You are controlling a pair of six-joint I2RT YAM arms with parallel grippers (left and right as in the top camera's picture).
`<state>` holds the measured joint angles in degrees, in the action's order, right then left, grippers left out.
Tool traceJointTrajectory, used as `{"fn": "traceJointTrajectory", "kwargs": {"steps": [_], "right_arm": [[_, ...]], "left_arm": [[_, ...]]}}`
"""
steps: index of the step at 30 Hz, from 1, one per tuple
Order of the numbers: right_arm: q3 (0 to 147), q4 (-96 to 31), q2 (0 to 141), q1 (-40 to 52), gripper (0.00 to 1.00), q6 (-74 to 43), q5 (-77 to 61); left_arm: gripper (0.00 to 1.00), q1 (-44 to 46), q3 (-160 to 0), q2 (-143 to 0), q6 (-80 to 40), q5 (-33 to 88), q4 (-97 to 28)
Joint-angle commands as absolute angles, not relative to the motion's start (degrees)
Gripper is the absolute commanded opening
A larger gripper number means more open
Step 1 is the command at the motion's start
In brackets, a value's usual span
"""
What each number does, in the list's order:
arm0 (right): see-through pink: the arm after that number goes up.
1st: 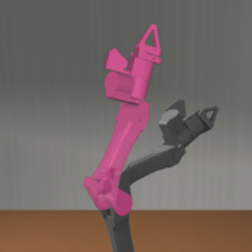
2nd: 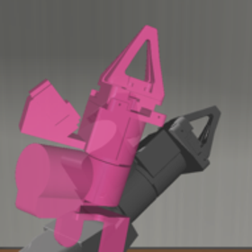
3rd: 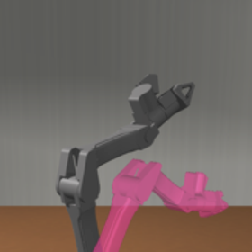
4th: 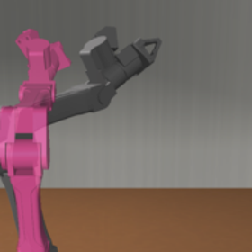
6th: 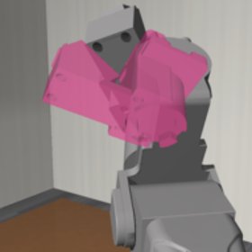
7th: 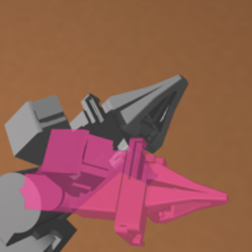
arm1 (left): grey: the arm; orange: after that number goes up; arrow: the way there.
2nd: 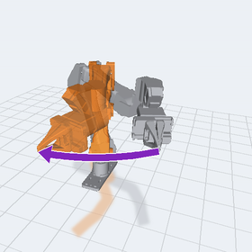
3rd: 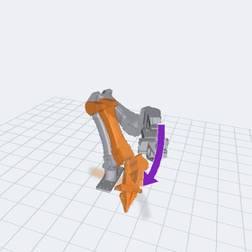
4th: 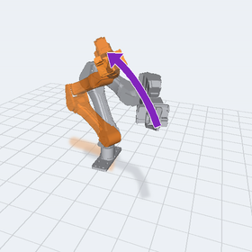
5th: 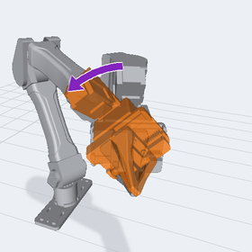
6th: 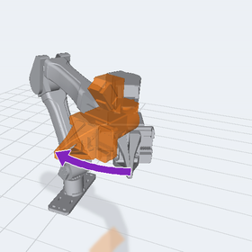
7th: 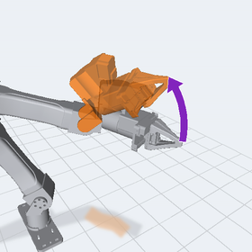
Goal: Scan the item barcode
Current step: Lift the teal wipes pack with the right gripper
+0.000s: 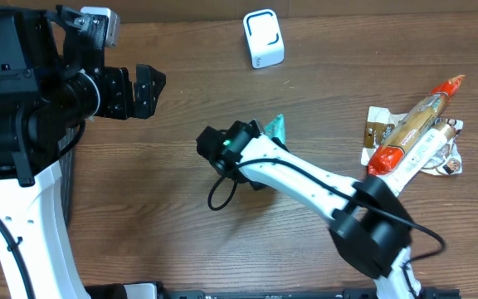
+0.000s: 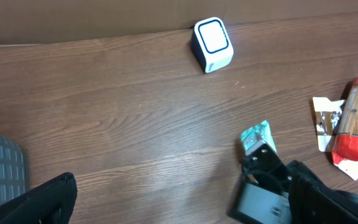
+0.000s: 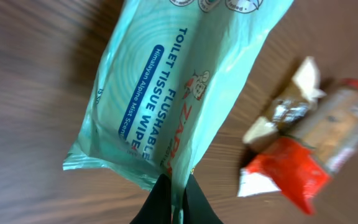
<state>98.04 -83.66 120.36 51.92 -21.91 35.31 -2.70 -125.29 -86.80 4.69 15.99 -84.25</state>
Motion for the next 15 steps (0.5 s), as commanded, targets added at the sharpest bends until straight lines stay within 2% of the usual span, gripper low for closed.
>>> {"fn": "traceJointTrajectory", "kwargs": {"steps": [1,9,15], "right_arm": [[98.13,-85.84,127.22,51.27,0.03,-22.70,49.63],[98.13,-86.96,136.38,52.14,0.04,-22.26,52.18],[98.24,-87.66,137.08,55.61,0.04,-22.28,57.78]], "left_arm": [[1.00,-2.59,-125.73,-86.98,5.61,15.88,-84.20],[1.00,-2.59,-125.73,-86.98,5.61,15.88,-84.20],[1.00,-2.59,-125.73,-86.98,5.61,15.88,-84.20]]}}
